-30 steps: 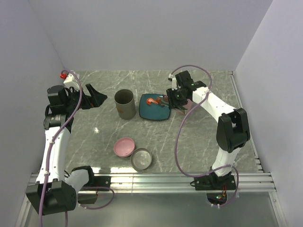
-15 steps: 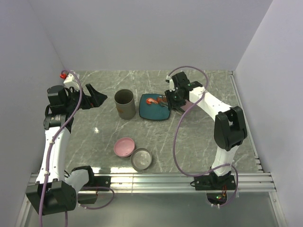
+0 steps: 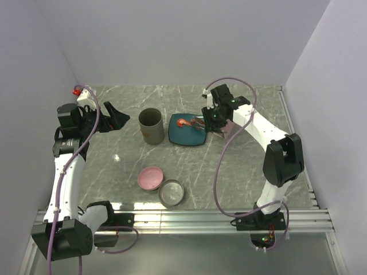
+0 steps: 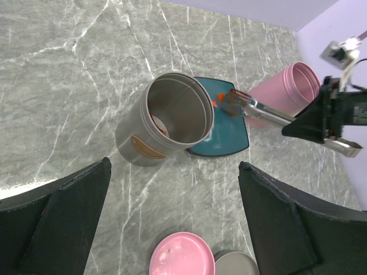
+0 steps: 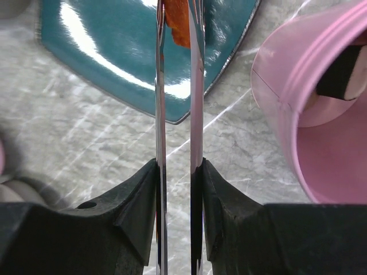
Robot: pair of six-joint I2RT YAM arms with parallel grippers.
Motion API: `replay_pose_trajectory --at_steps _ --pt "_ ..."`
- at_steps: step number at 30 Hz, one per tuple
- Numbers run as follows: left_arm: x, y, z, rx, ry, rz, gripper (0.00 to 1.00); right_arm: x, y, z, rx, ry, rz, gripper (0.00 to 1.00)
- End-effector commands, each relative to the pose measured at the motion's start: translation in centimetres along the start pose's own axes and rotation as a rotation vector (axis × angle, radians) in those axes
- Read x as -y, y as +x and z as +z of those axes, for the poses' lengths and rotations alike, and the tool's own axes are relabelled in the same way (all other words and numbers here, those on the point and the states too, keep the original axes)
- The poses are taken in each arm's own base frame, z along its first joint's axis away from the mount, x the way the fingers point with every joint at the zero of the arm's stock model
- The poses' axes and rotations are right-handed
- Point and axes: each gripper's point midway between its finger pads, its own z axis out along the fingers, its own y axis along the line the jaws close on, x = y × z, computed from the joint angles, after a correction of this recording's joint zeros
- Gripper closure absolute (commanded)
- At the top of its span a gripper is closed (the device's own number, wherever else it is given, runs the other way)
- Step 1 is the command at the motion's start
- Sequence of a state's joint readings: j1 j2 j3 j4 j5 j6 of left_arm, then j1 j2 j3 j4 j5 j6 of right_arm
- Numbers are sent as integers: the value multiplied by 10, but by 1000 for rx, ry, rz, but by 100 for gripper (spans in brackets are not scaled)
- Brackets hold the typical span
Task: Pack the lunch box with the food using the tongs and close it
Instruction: Pick up the fake food from the plate.
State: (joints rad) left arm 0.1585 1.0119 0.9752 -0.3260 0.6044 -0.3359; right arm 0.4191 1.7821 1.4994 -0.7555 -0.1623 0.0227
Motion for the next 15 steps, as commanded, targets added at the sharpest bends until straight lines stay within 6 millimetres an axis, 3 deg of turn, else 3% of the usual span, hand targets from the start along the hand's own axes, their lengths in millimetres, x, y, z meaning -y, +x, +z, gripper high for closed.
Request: replay_pose_trajectory --at_steps 1,8,15 --pt "4 -8 -4 32 9 21 1 -14 -38 -53 157 -35 -23 70" --pt "4 -9 -4 32 10 16 1 -20 -44 -72 197 -61 -45 71" --pt "4 -11 -1 28 13 9 1 -52 -65 -118 298 -204 -112 71"
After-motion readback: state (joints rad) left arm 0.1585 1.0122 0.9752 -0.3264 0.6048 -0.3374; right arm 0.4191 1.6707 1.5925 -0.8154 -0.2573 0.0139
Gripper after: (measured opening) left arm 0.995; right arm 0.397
